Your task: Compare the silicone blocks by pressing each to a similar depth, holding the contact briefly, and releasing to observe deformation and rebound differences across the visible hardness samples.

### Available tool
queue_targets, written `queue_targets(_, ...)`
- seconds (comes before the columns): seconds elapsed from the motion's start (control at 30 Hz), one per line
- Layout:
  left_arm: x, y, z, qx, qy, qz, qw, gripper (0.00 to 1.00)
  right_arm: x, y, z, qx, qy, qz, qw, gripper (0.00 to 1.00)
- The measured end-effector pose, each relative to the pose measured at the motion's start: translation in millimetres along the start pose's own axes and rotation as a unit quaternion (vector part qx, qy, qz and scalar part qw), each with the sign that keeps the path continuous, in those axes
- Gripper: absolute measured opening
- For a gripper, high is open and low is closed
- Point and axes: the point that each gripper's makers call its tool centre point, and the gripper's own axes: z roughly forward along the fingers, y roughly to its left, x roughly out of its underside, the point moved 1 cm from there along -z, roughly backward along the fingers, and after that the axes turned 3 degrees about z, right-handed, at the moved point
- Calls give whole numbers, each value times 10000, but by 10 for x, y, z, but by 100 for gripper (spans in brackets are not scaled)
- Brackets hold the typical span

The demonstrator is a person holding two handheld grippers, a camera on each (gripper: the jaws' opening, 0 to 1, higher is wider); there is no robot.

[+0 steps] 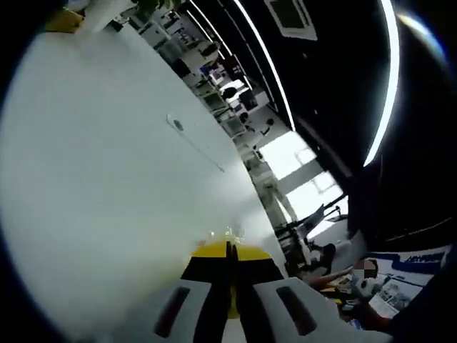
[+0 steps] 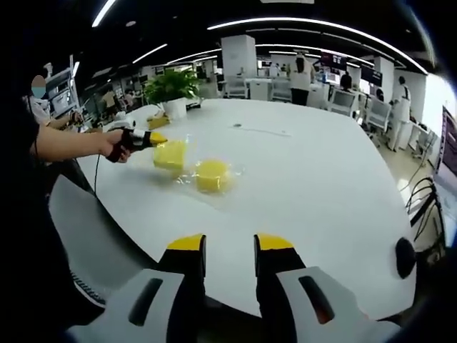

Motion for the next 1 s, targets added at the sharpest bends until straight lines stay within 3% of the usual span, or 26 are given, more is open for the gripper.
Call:
queue_targets(0.1, -25, -122, -111, 35, 88, 493, 9987, 0, -1, 2, -1, 13, -14, -13, 10000, 22)
queue_targets(0.2, -40, -404, -273, 247, 232, 978, 9946, 0, 13, 36, 19, -52, 6, -53, 10000, 22)
queue_targets(0.43, -64, -1010, -469, 691, 329, 1576, 9845, 0, -128, 205, 117, -466, -106, -134, 9988, 25)
queue_targets(0.47, -69, -1164, -494, 796, 335, 1717, 9814, 0, -216, 312, 145, -737, -240, -158, 9969, 27)
queue_targets(0.6, -58, -1481, -514, 1085, 416, 1954, 9738, 0, -439, 543, 161, -1237, -620, -287, 9900, 34)
queue_targets(0.7, 5, -1669, -510, 1271, 612, 2073, 9681, 0, -604, 734, 118, -1650, -893, -370, 9815, 37)
queue_targets(0.77, 76, -1803, -514, 1454, 796, 2258, 9600, 0, -695, 829, 99, -1876, -1000, -452, 9761, 38)
queue_targets(0.9, 148, -1973, -499, 1580, 945, 2418, 9527, 0, -848, 867, 119, -2009, -1092, -442, 9725, 40)
queue_targets(1.0, 171, -2097, -519, 1784, 982, 2386, 9495, 0, -1095, 925, 100, -2255, -1415, -172, 9638, 43)
